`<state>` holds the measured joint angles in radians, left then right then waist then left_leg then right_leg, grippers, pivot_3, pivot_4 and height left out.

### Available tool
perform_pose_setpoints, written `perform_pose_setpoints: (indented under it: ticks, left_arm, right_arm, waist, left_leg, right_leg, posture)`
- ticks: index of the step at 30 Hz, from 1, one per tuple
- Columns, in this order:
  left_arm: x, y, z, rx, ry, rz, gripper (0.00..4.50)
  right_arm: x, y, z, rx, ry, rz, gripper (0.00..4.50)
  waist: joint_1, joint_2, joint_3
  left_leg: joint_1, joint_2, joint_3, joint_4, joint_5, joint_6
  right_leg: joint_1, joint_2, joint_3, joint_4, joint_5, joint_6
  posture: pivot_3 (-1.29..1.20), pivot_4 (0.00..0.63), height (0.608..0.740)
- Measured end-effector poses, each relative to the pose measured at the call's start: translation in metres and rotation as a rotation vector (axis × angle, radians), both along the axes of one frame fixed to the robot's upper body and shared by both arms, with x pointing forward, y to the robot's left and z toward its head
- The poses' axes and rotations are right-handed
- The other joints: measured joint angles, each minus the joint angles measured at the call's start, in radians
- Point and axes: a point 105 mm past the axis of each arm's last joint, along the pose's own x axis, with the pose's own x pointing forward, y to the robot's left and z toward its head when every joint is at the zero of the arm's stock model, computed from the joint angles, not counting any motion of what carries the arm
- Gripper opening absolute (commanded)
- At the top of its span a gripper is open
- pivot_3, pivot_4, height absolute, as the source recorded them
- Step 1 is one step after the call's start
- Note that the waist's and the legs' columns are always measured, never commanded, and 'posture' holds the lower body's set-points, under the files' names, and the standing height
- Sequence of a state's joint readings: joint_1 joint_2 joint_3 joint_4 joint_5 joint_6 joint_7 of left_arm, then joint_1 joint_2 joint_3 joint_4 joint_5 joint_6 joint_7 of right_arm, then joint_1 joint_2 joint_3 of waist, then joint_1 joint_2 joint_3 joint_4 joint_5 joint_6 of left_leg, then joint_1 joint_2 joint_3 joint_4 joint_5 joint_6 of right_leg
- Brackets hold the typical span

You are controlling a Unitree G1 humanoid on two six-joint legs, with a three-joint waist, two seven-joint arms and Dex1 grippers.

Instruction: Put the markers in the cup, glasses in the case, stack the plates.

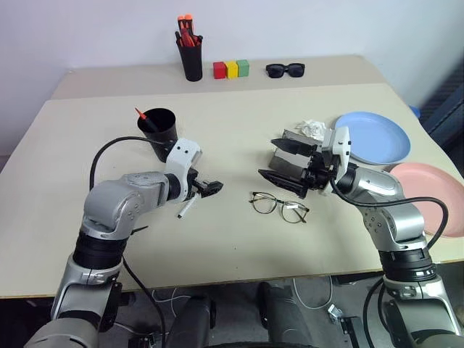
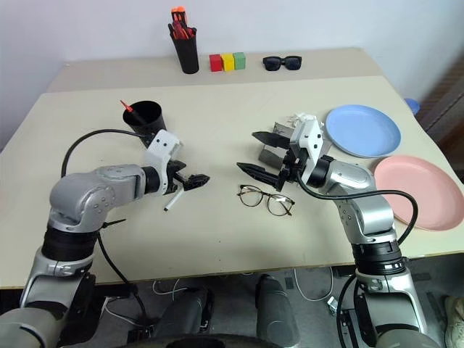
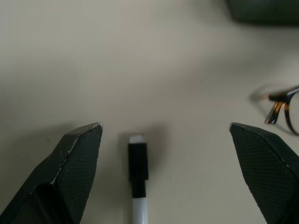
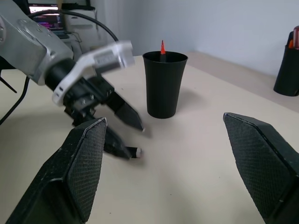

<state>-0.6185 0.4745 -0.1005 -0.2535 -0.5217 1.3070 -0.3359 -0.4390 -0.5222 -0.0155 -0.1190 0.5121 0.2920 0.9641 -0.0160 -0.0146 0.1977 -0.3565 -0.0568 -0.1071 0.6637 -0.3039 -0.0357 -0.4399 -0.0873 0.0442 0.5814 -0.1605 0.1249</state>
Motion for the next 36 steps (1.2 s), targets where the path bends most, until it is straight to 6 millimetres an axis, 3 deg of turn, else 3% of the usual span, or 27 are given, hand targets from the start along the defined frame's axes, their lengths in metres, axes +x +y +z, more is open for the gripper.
perform_pose_setpoints:
  ticks: [10, 13, 16, 17, 19, 20, 26, 29, 36]
  left_arm:
    - [0.006, -0.001, -0.012, 0.067, 0.095, -0.018, 4.47]
    - [0.007, 0.0, -0.012, 0.067, 0.112, -0.015, 3.28]
    - [0.013, 0.002, -0.014, 0.051, 0.118, 0.01, 1.78]
    - [0.017, 0.004, -0.015, 0.031, 0.124, 0.03, 1.1]
    - [0.019, 0.007, -0.015, 0.022, 0.129, 0.046, 0.29]
    - [0.02, 0.007, -0.014, 0.022, 0.129, 0.044, 0.06]
    - [0.024, 0.001, -0.01, 0.008, 0.079, 0.017, 0.06]
    - [0.032, -0.003, 0.007, -0.041, -0.033, -0.01, 0.06]
    - [0.053, -0.013, 0.119, -0.296, -0.624, -0.047, 0.06]
  right_arm:
    - [0.001, -0.002, -0.002, 0.0, -0.002, -0.024, 4.09]
    - [0.001, -0.002, -0.002, 0.0, -0.005, -0.03, 4.09]
    - [0.001, -0.003, -0.003, -0.001, -0.003, -0.034, 4.09]
    - [0.001, -0.003, -0.005, -0.004, 0.001, -0.037, 4.09]
    - [0.001, -0.003, -0.006, -0.005, 0.004, -0.039, 4.09]
    - [0.001, -0.003, -0.006, -0.005, 0.003, -0.04, 4.09]
    - [0.002, -0.003, -0.006, -0.005, 0.003, -0.045, 4.09]
    - [0.002, -0.004, -0.006, -0.005, 0.002, -0.046, 4.09]
    - [0.002, -0.004, -0.006, -0.01, -0.004, -0.049, 4.09]
  waist:
    - [0.0, 0.0, 0.0]
    - [0.0, 0.0, 0.0]
    - [0.001, 0.0, 0.0]
    - [0.004, 0.0, 0.0]
    - [0.004, 0.0, 0.0]
    - [0.004, 0.0, 0.0]
    - [0.003, 0.0, 0.0]
    - [0.003, 0.0, 0.0]
    - [0.005, 0.0, 0.0]
  left_leg:
    - [0.0, 0.0, 0.0, 0.0, 0.0, 0.0]
    - [0.0, 0.0, 0.0, 0.0, 0.0, 0.0]
    - [0.0, 0.0, 0.0, 0.0, 0.0, 0.0]
    - [0.001, 0.0, 0.0, 0.0, 0.0, 0.0]
    - [0.0, 0.0, 0.0, 0.0, 0.0, 0.0]
    - [0.0, 0.0, 0.0, 0.0, 0.0, 0.0]
    - [0.0, 0.0, 0.0, 0.0, 0.0, 0.0]
    - [-0.001, 0.0, 0.0, 0.0, 0.0, -0.001]
    - [-0.001, 0.0, 0.0, 0.0, 0.001, -0.001]
  right_leg:
    - [0.0, 0.0, 0.0, 0.0, 0.0, 0.0]
    - [0.0, 0.0, 0.0, 0.0, 0.0, 0.0]
    - [0.0, 0.0, 0.0, 0.0, 0.0, 0.0]
    - [0.0, 0.0, 0.0, 0.0, 0.0, 0.0]
    - [0.001, 0.0, 0.0, 0.0, 0.0, 0.0]
    - [0.001, 0.0, 0.0, 0.0, 0.0, 0.0]
    - [0.001, 0.0, 0.0, 0.0, 0.0, 0.0]
    - [0.0, 0.0, 0.0, 0.0, 0.0, 0.0]
    - [0.0, -0.001, 0.0, -0.001, 0.0, 0.0]
  posture:
    - [0.0, 0.15, 0.74]
    - [0.0, 0.15, 0.74]
    - [0.0, 0.15, 0.74]
    - [0.0, 0.15, 0.74]
    - [0.0, 0.15, 0.74]
    - [0.0, 0.15, 0.74]
    - [0.0, 0.15, 0.74]
    - [0.0, 0.15, 0.74]
    - [0.0, 0.15, 0.74]
